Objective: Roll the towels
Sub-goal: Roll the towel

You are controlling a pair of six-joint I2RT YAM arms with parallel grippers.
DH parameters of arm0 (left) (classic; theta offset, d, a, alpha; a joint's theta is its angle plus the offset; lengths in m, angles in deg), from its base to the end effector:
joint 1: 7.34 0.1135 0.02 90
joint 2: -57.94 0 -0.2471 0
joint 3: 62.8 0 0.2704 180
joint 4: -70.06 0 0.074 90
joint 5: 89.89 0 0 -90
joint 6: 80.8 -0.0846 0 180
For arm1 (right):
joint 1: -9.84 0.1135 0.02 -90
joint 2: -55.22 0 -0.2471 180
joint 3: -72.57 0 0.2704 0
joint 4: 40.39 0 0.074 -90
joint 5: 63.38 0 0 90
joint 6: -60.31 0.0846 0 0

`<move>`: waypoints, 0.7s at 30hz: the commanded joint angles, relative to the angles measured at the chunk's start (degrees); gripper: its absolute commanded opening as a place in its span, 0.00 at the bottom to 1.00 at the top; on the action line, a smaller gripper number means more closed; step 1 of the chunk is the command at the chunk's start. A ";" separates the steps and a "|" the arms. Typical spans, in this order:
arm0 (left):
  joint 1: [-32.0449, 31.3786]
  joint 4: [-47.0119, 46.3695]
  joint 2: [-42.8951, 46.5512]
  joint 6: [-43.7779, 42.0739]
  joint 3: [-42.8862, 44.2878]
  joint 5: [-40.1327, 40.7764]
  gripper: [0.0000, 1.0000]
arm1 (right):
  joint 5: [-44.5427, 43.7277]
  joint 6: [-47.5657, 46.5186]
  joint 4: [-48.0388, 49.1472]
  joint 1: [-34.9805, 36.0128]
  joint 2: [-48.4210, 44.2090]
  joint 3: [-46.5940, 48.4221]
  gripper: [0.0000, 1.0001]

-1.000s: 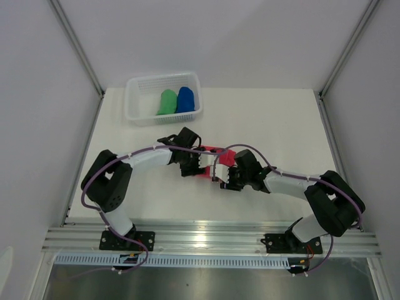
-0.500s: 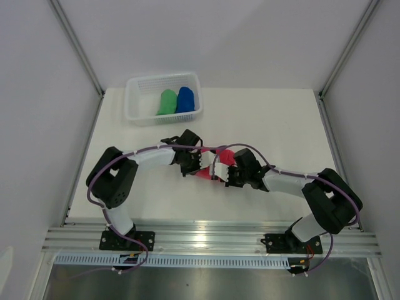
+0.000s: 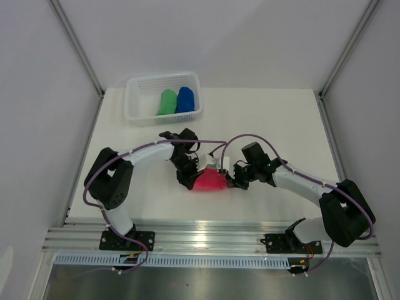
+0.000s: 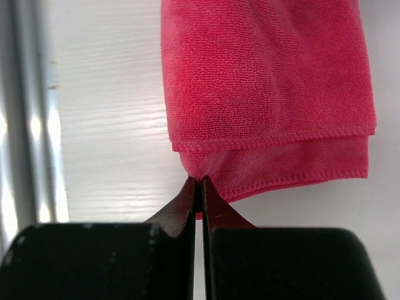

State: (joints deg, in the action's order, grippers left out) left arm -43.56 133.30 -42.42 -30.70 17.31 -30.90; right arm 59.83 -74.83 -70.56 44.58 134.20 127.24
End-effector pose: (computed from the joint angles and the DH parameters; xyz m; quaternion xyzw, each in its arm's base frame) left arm 0.2443 -0.2330 0.1174 0.6050 0.7481 -0.2650 0.0633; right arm 0.2228 0.2109 0.1269 -0.6527 0.6438 0.2445 0.3158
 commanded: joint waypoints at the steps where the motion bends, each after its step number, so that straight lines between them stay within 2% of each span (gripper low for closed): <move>1: 0.28 11.18 2.97 -0.09 3.98 -7.30 0.06 | 10.28 0.41 -10.32 -0.46 -1.73 4.90 0.00; 3: 0.37 14.60 2.97 -1.14 4.61 -8.10 0.06 | 15.46 -1.25 -15.49 -0.81 -0.85 6.31 0.00; 4: 0.72 15.23 3.06 -1.49 4.96 -8.54 0.06 | 16.44 -1.78 -17.01 -0.82 -0.41 7.62 0.03; 5: 1.07 15.59 2.97 -1.67 4.96 -9.85 0.06 | 16.62 -1.53 -17.54 -0.90 -0.14 8.07 0.22; 7: 2.47 15.51 1.75 -1.15 5.39 -10.91 0.06 | 15.22 1.81 -15.10 -1.78 0.12 7.64 0.32; 8: 2.83 15.77 -0.17 -0.45 5.75 -11.53 0.04 | 14.52 2.34 -12.22 -2.48 -1.10 7.12 0.44; 10: 4.05 16.73 -1.68 0.08 7.15 -12.58 0.02 | 13.29 3.57 -7.82 -3.10 -3.12 5.80 0.58; 11: 4.41 16.65 -2.29 0.26 8.03 -13.11 0.02 | 12.67 3.83 -5.79 -3.27 -4.35 5.01 0.71; 14: 5.11 15.51 -3.26 0.70 7.86 -13.21 0.01 | 10.04 6.02 4.03 -3.02 -9.19 0.62 0.75; 16: 5.29 15.16 -3.79 1.05 7.95 -13.20 0.01 | 6.02 8.48 6.52 -1.79 -11.64 -0.71 0.77; 17: 5.29 15.07 -4.40 1.31 7.86 -13.20 0.01 | 3.73 9.10 8.45 1.26 -12.09 -1.15 0.98; 21: 5.90 14.19 -5.64 2.37 7.33 -15.05 0.01 | -7.00 14.55 14.69 8.83 -11.57 -3.78 0.99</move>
State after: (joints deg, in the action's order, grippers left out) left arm -38.25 147.97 -47.18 -29.54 23.36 -41.74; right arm 62.15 -65.41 -64.63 48.80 122.48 125.19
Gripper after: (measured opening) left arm 0.036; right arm 0.991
